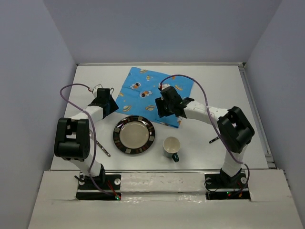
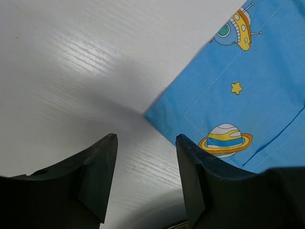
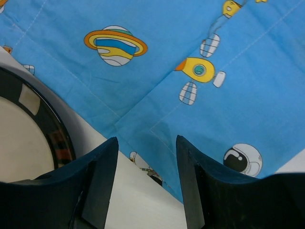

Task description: Set the dinner table for one person

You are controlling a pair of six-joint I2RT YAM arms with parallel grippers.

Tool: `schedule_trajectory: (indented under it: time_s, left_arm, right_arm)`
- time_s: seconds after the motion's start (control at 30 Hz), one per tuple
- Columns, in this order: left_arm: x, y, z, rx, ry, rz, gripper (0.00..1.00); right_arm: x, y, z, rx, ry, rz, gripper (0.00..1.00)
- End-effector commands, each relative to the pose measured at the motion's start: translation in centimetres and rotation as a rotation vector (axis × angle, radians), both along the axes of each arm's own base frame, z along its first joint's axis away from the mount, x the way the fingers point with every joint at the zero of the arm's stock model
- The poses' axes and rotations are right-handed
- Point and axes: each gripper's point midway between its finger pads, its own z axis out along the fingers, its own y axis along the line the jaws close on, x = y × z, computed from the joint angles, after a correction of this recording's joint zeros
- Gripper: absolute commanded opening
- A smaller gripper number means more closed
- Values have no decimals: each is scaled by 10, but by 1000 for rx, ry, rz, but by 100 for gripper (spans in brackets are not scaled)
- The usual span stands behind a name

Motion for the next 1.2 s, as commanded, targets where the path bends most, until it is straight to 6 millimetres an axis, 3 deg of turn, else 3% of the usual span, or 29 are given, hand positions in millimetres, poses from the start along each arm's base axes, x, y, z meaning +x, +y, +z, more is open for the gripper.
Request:
schedule_trajectory:
  time_s: [0.0,0.03,0.17,0.4,0.67,0.8,0.9,1.0,1.17]
  left_arm:
    - [7,4,-3,-20,-16,65,62]
    - [7,4,-4,-19,-14,66,61]
    - [12,2,-4,-35,-34,67,62]
    - [12,-3,-7,-60,-41,53,63]
    - [15,-7,-6,-78,-52,38,62]
    - [16,-8,-6,-85,-58,35,61]
    - [15,-8,-7,-86,-56,34,60]
    - [17,-10,-7,-89,-62,32,60]
    - [17,-10,-11,-92,-51,31,60]
  right_arm:
    - [8,12,6,-126,-56,34,57]
    - [7,16,9,-126,-67,38,57]
    - [9,20,-9,-171,-49,50,56]
    - [10,33,-24,-198,-28,73,44]
    - [8,39,-39,-236,-12,77,47]
    - [4,42,-33,-256,-37,79,49]
    - [1,43,-29,-263,-48,82,40]
    - [-3,46,-31,-265,-42,90,38]
    - [-6,43,-37,-274,-24,82,41]
